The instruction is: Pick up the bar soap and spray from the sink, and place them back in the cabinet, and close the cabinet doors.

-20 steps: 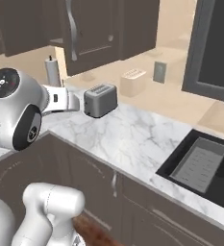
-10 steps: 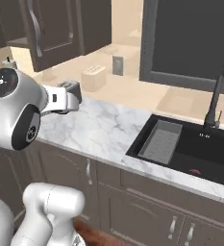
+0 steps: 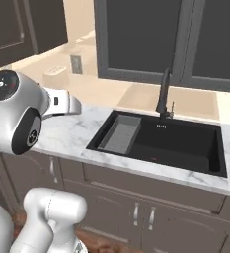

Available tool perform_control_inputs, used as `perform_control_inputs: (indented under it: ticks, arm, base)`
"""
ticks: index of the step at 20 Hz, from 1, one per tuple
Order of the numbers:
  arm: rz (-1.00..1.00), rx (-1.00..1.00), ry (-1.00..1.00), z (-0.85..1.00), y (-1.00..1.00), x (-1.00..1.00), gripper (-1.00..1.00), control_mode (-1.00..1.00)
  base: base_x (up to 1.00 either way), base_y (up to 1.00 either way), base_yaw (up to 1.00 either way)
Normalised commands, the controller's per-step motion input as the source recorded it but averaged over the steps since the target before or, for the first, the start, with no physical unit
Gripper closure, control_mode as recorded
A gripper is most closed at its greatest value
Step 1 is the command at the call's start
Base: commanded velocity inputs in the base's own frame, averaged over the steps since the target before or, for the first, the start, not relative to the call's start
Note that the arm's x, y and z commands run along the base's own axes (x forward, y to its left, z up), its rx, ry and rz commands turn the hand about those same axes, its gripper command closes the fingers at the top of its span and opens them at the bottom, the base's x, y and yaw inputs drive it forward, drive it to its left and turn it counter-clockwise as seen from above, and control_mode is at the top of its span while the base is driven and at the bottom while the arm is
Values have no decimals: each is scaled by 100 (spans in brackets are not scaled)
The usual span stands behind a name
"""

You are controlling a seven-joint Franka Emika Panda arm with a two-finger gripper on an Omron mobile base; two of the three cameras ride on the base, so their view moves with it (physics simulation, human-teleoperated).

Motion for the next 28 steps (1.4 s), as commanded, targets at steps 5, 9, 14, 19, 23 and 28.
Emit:
perform_control_inputs:
  ticks: [5, 9, 14, 19, 23, 28]
  arm:
    - [0, 0, 0, 0, 0, 0, -100, 100]
    - [0, 0, 0, 0, 0, 0, -100, 100]
    - [0, 0, 0, 0, 0, 0, -100, 100]
    - [0, 0, 0, 0, 0, 0, -100, 100]
    - [0, 0, 0, 0, 0, 0, -100, 100]
    - [0, 0, 0, 0, 0, 0, -100, 100]
  base:
    - [0, -68, -26]
    - [0, -54, -22]
    - [23, -27, -7]
    - [28, -38, -3]
    - [28, -45, 0]
    - [27, -40, 0]
